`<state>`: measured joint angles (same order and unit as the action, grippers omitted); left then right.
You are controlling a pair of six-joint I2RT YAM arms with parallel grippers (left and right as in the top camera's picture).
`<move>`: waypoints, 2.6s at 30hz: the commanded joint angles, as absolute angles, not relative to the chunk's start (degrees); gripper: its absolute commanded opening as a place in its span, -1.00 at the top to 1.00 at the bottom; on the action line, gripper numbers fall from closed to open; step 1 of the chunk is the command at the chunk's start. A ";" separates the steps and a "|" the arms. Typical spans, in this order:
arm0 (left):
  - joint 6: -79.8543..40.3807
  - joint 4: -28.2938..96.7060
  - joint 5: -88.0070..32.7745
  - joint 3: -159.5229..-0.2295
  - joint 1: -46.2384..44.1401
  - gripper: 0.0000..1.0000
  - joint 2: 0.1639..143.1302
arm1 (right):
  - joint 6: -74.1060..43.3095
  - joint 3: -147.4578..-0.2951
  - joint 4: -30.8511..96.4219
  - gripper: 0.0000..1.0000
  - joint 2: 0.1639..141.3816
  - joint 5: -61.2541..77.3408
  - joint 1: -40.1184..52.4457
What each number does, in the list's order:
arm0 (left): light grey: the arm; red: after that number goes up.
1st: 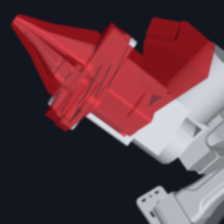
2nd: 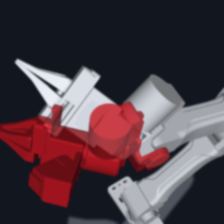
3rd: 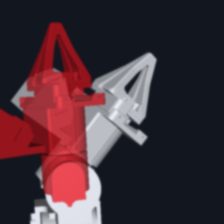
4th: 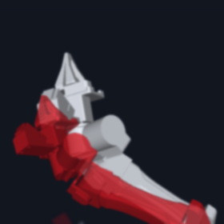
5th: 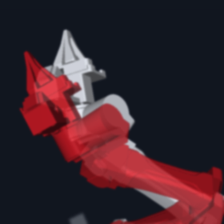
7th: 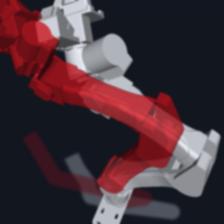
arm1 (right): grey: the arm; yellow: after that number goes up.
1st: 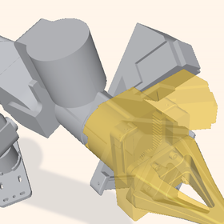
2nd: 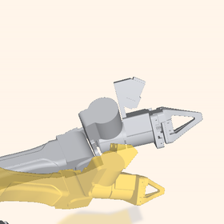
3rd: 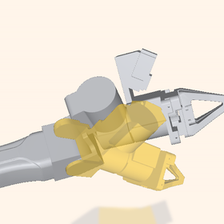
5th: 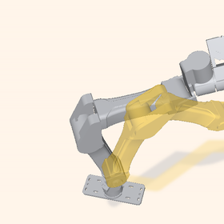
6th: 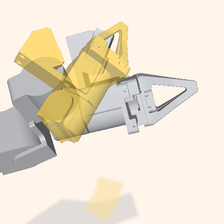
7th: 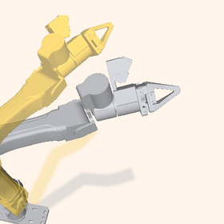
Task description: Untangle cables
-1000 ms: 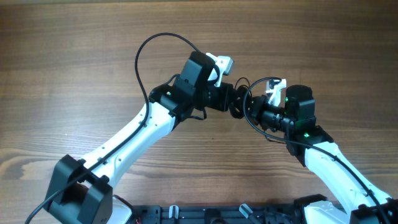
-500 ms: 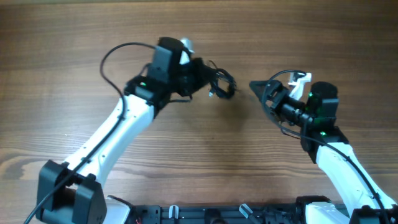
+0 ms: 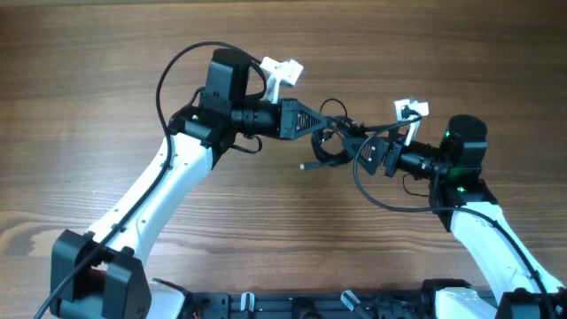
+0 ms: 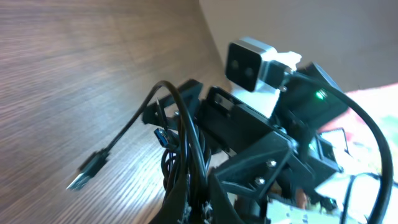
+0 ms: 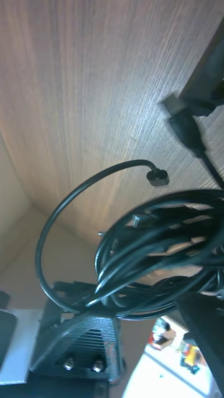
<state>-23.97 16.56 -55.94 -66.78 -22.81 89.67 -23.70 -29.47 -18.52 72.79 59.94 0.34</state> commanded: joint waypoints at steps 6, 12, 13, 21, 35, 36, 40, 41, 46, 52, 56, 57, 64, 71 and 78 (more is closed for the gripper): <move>-20.14 16.36 -60.45 -67.79 -22.76 0.50 88.12 | -21.26 -29.63 -18.83 0.69 73.19 66.87 0.62; -25.78 25.45 -43.20 -67.77 -22.76 -0.90 88.14 | -34.70 -29.63 -18.85 0.91 73.19 62.61 0.62; -25.93 26.89 -42.02 -67.75 -22.76 -0.87 88.12 | -34.72 -29.63 -18.83 0.91 73.19 62.65 0.62; -25.78 24.56 -27.46 -67.72 -31.31 -0.20 88.18 | -37.74 -29.63 -18.63 0.91 73.19 63.44 0.62; -50.22 24.82 -23.55 -67.72 -25.82 0.92 88.18 | -36.40 -29.63 -17.98 -0.20 73.19 61.84 1.87; -50.19 25.06 -23.53 -67.72 -25.96 0.92 88.18 | -34.50 -29.61 -18.02 -0.17 73.19 62.22 2.46; -45.58 26.68 -23.51 -67.72 -27.09 0.92 88.18 | -26.83 -29.63 -21.67 -0.16 73.19 62.61 5.85; -42.59 26.70 -23.51 -67.72 -27.68 0.92 88.18 | -25.23 -29.63 -23.42 -0.16 73.19 62.54 5.98; -37.67 26.39 -23.49 -67.72 -29.95 0.92 88.18 | -23.79 -29.63 -25.34 -0.17 73.19 58.89 6.00; -37.71 24.73 -23.51 -67.72 -30.65 0.92 88.18 | -23.51 -29.61 -21.63 -0.15 73.76 56.97 6.17; -37.71 23.75 -23.51 -67.72 -30.65 0.92 88.18 | -23.53 -29.61 -19.99 0.00 73.95 57.56 9.41; -37.74 23.75 -23.53 -67.72 -30.65 0.92 88.18 | -23.51 -29.61 -19.77 0.10 74.22 56.25 10.79; -37.91 23.53 -24.16 -67.72 -30.17 0.92 88.18 | -29.23 -29.61 -15.31 0.91 77.43 44.58 11.70; -37.93 23.40 -29.12 -67.75 -25.76 0.92 88.05 | -41.08 -29.61 6.98 0.91 77.43 14.11 7.75; -52.05 23.44 -28.97 -67.75 -21.74 0.92 88.05 | -32.23 -29.63 3.60 -0.59 77.41 23.94 5.74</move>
